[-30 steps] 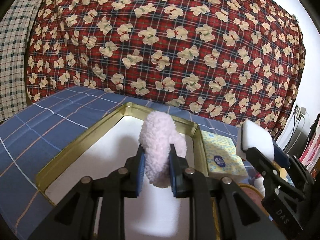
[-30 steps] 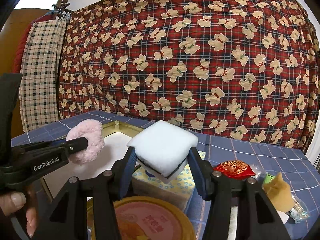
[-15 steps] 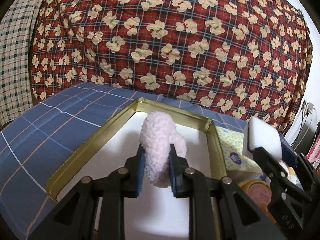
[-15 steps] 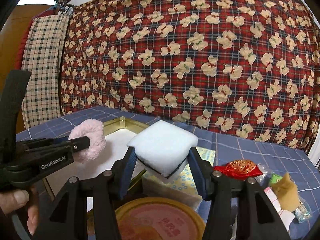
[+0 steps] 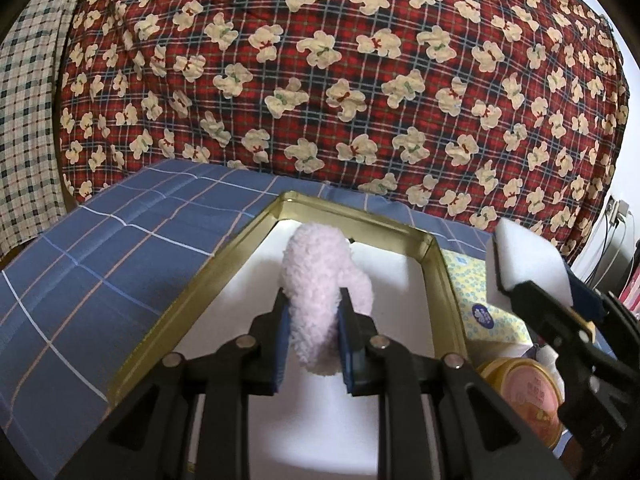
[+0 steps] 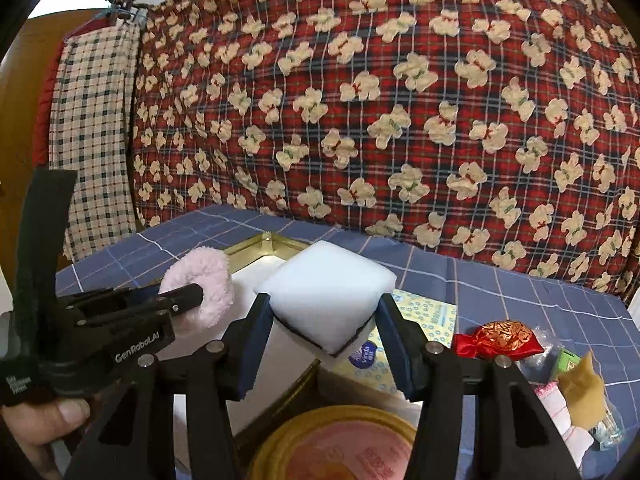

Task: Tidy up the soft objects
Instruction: 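Carry the pink ball with the left gripper while the right gripper carries the sponge toward the tin tray, then open the left gripper over the tin tray while the right gripper releases the sponge there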

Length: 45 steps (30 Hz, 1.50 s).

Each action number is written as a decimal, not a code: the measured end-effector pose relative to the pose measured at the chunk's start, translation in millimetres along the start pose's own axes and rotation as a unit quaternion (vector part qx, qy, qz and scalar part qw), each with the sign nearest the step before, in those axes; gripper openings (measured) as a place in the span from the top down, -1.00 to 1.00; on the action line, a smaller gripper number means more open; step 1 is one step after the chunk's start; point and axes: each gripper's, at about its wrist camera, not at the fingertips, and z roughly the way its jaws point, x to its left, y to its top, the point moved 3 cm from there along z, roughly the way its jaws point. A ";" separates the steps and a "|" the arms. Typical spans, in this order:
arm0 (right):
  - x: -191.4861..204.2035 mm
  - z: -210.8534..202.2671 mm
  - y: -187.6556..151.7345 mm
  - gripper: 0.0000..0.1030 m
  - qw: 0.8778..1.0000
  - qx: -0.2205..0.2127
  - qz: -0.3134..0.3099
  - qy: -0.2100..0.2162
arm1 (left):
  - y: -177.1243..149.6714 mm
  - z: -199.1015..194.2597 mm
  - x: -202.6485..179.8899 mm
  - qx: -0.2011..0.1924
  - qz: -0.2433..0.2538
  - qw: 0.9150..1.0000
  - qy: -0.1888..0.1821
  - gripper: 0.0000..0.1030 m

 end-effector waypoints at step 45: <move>-39.3 -7.4 4.4 -0.65 0.998 0.009 0.055 0.030 | 12.1 -7.4 -0.3 0.011 0.031 0.997 0.068 -0.73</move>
